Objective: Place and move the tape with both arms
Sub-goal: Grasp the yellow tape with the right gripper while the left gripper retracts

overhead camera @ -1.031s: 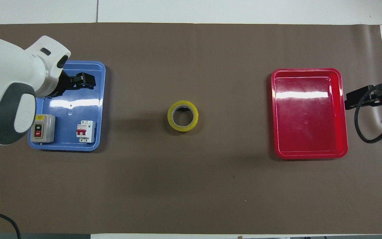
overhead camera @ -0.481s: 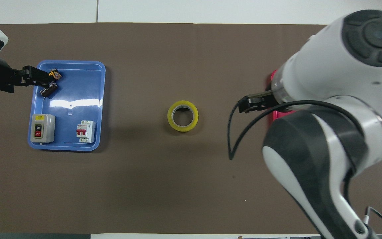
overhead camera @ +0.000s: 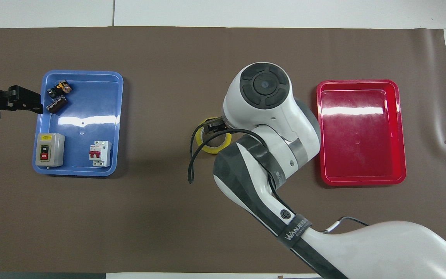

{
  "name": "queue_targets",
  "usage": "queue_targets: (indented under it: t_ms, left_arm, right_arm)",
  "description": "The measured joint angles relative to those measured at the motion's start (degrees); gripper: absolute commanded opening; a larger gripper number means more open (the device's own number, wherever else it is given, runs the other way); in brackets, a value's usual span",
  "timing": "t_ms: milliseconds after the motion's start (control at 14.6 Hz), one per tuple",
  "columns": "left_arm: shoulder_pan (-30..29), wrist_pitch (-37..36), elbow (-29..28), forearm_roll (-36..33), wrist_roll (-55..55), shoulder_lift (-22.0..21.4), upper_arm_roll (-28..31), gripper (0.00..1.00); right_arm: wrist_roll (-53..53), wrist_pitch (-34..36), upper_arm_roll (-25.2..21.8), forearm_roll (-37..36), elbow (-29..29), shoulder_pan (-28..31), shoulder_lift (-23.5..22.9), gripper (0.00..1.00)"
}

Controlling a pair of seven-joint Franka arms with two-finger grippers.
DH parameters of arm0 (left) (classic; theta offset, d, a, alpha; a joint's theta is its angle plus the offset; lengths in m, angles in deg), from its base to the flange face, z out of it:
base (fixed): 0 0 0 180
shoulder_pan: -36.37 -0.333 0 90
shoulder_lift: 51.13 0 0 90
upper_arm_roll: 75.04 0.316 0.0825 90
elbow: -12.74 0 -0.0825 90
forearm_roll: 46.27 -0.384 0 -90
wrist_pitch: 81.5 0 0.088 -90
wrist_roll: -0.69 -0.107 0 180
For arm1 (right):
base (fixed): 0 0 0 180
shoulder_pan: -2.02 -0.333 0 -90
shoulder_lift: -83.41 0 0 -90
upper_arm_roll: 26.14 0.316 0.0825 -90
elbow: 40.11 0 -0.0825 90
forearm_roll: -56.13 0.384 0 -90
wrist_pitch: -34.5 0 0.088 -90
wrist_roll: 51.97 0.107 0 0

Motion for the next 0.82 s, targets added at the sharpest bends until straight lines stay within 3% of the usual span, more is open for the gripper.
queue_targets:
  t_ms: [206, 481, 824]
  left_arm:
    - [0.00, -0.47, -0.90, 0.01, -0.31, -0.90, 0.00, 1.00]
    - [-1.02, -0.45, -0.94, 0.01, -4.32, -0.95, 0.10, 1.00]
    - [-1.51, -1.28, -0.93, 0.02, -5.09, -1.19, 0.13, 1.00]
  right_arm:
    - [-0.94, -4.44, -0.05, -2.15, 1.55, -0.56, -4.38, 1.00]
    - [-2.94, -12.02, -0.19, -2.60, 7.87, -0.36, -4.74, 1.00]
    - [-3.01, -16.57, -0.35, -5.79, 11.51, -0.21, -4.75, 1.00]
